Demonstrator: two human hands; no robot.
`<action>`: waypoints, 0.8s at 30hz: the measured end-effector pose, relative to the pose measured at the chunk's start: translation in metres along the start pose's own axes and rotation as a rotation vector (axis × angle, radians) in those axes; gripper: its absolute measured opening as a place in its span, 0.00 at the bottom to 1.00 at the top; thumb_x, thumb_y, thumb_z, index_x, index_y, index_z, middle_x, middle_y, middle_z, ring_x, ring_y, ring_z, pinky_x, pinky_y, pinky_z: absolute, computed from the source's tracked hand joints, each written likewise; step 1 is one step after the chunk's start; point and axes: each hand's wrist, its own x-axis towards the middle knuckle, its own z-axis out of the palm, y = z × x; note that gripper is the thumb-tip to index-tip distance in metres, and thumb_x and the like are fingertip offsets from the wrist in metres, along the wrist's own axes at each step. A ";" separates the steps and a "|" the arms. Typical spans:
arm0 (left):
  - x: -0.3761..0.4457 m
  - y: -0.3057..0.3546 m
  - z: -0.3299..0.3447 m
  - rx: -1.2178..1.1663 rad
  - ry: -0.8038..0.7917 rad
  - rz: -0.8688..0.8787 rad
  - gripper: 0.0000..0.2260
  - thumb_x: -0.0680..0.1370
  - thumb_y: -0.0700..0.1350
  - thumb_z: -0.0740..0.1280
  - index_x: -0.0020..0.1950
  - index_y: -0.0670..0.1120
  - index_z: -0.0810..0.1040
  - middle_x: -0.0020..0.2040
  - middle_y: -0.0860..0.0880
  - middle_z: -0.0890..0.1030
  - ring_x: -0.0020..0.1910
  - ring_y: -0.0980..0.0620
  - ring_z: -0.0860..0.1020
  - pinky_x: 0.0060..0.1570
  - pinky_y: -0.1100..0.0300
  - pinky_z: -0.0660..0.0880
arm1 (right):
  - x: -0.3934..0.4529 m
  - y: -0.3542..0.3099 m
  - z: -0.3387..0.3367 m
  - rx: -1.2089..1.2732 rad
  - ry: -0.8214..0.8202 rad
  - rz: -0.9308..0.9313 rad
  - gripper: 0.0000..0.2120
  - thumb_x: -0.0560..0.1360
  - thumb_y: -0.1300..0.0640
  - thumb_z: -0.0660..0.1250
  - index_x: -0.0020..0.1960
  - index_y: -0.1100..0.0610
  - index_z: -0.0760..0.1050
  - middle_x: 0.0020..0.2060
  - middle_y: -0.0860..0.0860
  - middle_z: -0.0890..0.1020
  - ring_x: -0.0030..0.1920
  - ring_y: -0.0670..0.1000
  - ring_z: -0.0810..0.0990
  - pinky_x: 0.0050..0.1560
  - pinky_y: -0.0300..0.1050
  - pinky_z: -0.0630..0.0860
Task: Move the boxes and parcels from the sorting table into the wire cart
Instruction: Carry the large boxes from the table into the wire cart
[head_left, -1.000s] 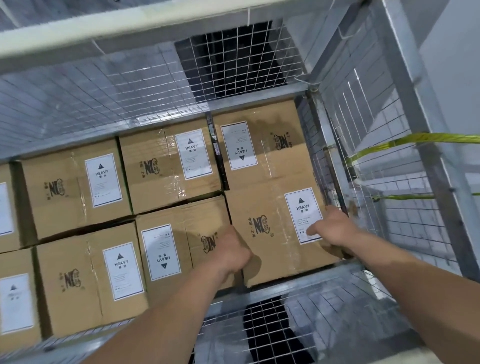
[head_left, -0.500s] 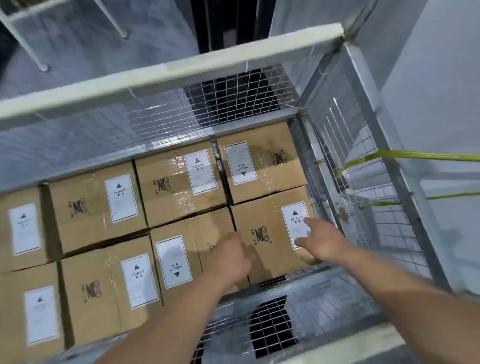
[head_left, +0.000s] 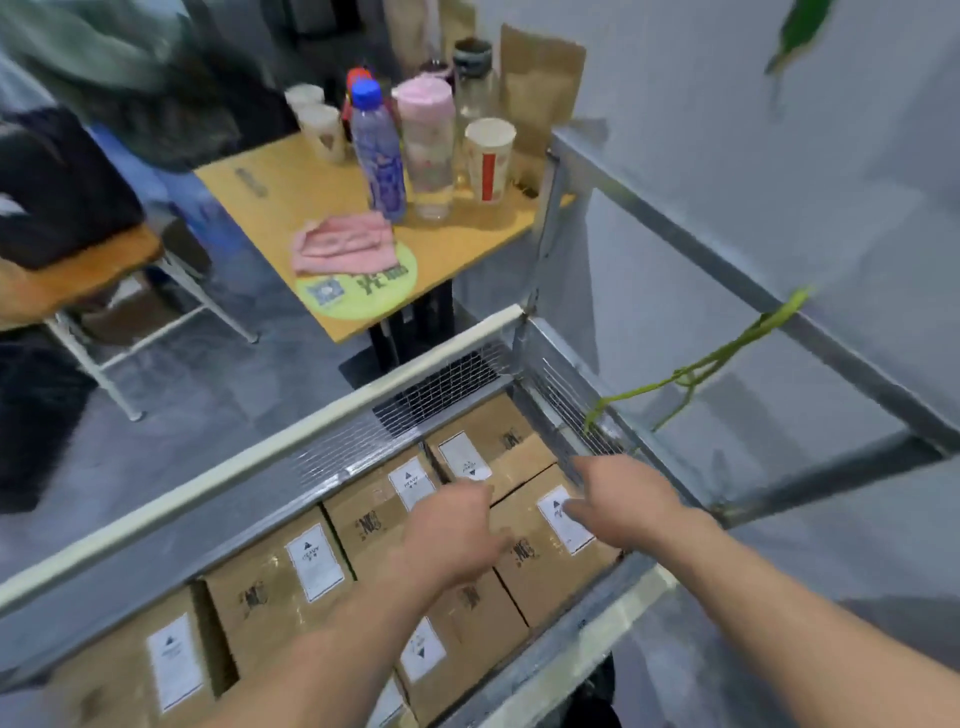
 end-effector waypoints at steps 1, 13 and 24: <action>-0.008 0.006 -0.014 0.034 0.020 0.039 0.18 0.79 0.60 0.65 0.61 0.48 0.74 0.53 0.52 0.75 0.51 0.50 0.75 0.53 0.53 0.77 | -0.015 -0.002 -0.014 0.004 0.029 0.012 0.17 0.77 0.45 0.63 0.62 0.52 0.73 0.49 0.49 0.81 0.53 0.55 0.80 0.44 0.48 0.76; -0.080 0.124 -0.097 0.175 0.217 0.420 0.24 0.78 0.67 0.59 0.63 0.49 0.74 0.61 0.52 0.77 0.62 0.49 0.75 0.57 0.48 0.75 | -0.177 0.044 -0.085 0.124 0.274 0.275 0.14 0.77 0.38 0.64 0.51 0.49 0.72 0.55 0.51 0.82 0.57 0.57 0.80 0.47 0.49 0.74; -0.148 0.253 -0.058 0.362 0.253 0.653 0.31 0.80 0.67 0.56 0.73 0.46 0.70 0.72 0.48 0.72 0.72 0.47 0.69 0.66 0.48 0.71 | -0.307 0.132 -0.046 0.255 0.397 0.522 0.26 0.78 0.32 0.59 0.62 0.52 0.75 0.62 0.52 0.80 0.62 0.57 0.78 0.53 0.50 0.75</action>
